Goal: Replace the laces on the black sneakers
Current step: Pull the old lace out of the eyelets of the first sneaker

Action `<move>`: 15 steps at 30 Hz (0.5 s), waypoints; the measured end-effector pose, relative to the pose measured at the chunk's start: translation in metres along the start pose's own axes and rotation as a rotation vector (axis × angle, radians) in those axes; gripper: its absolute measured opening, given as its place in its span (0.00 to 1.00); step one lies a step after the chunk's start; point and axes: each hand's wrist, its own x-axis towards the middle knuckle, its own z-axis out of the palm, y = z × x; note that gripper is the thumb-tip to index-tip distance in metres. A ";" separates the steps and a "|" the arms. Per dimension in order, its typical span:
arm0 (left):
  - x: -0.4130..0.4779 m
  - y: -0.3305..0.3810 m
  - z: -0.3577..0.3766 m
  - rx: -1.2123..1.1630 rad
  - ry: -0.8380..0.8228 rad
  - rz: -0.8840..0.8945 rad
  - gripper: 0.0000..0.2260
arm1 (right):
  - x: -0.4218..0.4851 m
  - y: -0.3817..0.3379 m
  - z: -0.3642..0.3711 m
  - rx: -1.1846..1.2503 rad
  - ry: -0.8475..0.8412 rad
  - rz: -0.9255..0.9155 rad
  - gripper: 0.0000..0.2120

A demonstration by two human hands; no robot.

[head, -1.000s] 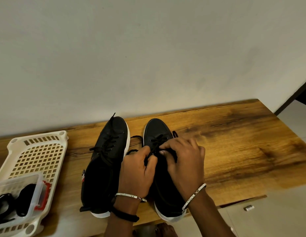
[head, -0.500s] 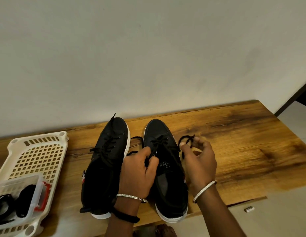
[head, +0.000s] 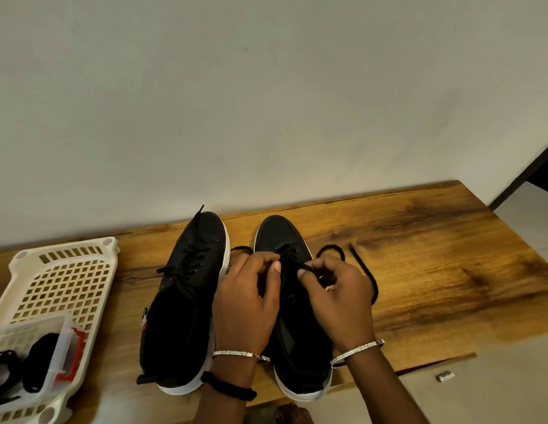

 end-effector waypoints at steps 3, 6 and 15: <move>0.000 0.000 0.006 0.045 -0.083 0.001 0.07 | 0.002 0.002 0.000 0.189 -0.041 0.194 0.04; 0.000 -0.001 0.010 0.124 -0.131 -0.013 0.09 | 0.005 0.003 0.000 0.338 -0.086 0.324 0.04; -0.001 0.008 0.015 0.251 -0.182 -0.044 0.08 | 0.004 0.000 -0.012 0.569 -0.207 0.422 0.07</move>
